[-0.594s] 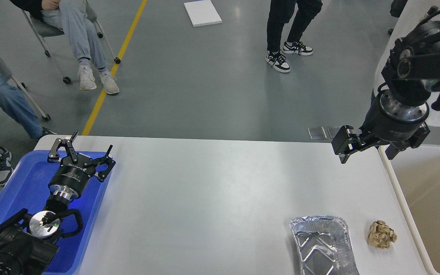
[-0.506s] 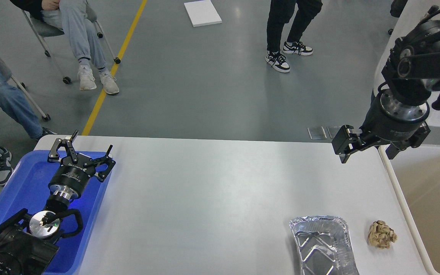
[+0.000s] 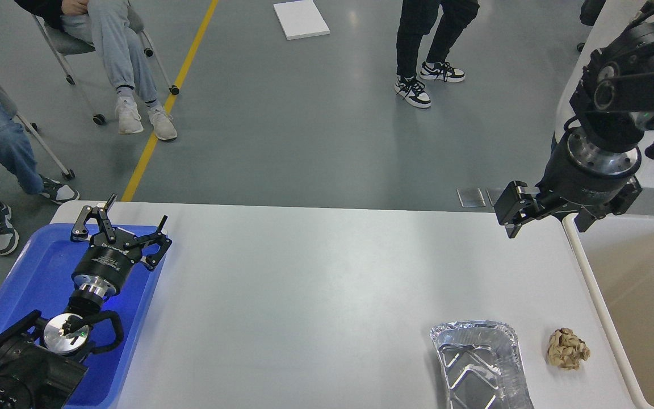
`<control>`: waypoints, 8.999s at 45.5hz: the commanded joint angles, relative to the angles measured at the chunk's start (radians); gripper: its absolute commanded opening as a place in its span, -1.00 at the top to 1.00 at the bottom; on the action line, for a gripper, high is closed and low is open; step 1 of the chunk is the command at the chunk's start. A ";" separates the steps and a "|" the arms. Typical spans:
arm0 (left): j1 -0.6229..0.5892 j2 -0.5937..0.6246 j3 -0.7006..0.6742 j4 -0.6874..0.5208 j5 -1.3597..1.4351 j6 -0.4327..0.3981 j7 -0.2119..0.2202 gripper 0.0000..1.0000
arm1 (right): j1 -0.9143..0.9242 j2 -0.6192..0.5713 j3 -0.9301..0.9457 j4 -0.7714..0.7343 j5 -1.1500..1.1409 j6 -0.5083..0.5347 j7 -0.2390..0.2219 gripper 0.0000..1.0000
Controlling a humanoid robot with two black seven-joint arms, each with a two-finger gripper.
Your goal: Tidy desktop
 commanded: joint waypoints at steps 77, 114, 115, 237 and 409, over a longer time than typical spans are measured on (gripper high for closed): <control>0.000 0.000 0.000 -0.001 0.000 0.000 0.000 -1.00 | 0.072 -0.004 -0.037 0.058 0.014 0.084 -0.003 -1.00; 0.002 0.000 0.000 -0.001 0.000 0.000 0.000 -1.00 | -0.209 -0.205 0.019 0.020 -0.014 0.081 -0.009 -1.00; 0.002 0.000 0.000 -0.001 0.000 0.000 0.000 -1.00 | -0.227 -0.206 0.026 0.018 -0.021 0.071 -0.011 -1.00; 0.002 0.000 -0.002 0.001 0.000 0.000 -0.002 -1.00 | -0.891 -0.183 0.286 -0.193 -0.217 -0.344 -0.008 -0.99; 0.002 0.000 0.000 -0.001 0.000 0.000 0.001 -1.00 | -0.523 -0.252 0.134 0.070 -0.071 -0.239 -0.009 1.00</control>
